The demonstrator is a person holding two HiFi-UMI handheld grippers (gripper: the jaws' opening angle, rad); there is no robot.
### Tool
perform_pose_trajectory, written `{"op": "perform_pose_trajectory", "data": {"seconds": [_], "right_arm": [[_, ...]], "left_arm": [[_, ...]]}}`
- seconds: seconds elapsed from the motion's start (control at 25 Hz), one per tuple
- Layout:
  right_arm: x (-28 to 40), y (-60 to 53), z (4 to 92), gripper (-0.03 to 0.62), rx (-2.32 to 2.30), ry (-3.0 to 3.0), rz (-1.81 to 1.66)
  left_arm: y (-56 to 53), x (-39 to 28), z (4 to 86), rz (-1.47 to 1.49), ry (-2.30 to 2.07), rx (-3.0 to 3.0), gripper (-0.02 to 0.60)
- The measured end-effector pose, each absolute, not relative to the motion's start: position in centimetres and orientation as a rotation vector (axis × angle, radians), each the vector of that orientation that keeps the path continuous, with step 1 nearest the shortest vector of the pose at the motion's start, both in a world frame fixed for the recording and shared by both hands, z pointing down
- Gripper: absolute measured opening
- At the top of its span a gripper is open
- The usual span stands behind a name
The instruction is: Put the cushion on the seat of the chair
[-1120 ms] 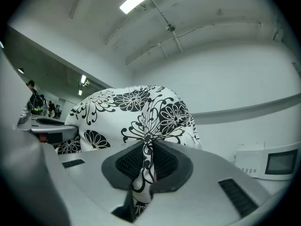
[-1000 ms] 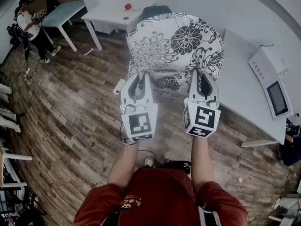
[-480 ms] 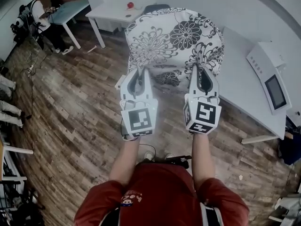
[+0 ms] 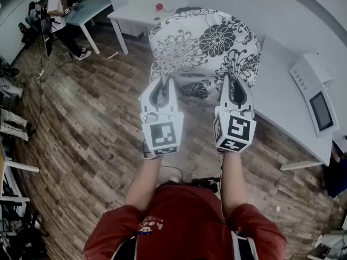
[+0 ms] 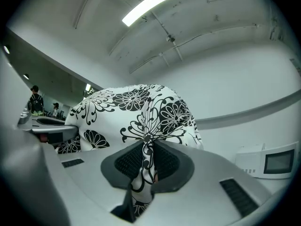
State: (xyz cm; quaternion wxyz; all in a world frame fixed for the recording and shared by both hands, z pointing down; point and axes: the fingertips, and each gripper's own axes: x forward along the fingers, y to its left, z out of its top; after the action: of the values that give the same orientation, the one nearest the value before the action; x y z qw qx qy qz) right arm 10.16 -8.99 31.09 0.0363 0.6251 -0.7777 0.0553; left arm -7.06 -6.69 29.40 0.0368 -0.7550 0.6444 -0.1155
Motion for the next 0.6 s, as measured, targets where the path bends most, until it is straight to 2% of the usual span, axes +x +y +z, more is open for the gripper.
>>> {"op": "perform_pose_trajectory", "data": {"seconds": [0.6], "right_arm": [[9.97, -9.3, 31.68, 0.06, 1.91, -2.397, 0.191]], "left_arm": [[-6.99, -7.23, 29.74, -0.372, 2.011, -2.3, 0.049]]}}
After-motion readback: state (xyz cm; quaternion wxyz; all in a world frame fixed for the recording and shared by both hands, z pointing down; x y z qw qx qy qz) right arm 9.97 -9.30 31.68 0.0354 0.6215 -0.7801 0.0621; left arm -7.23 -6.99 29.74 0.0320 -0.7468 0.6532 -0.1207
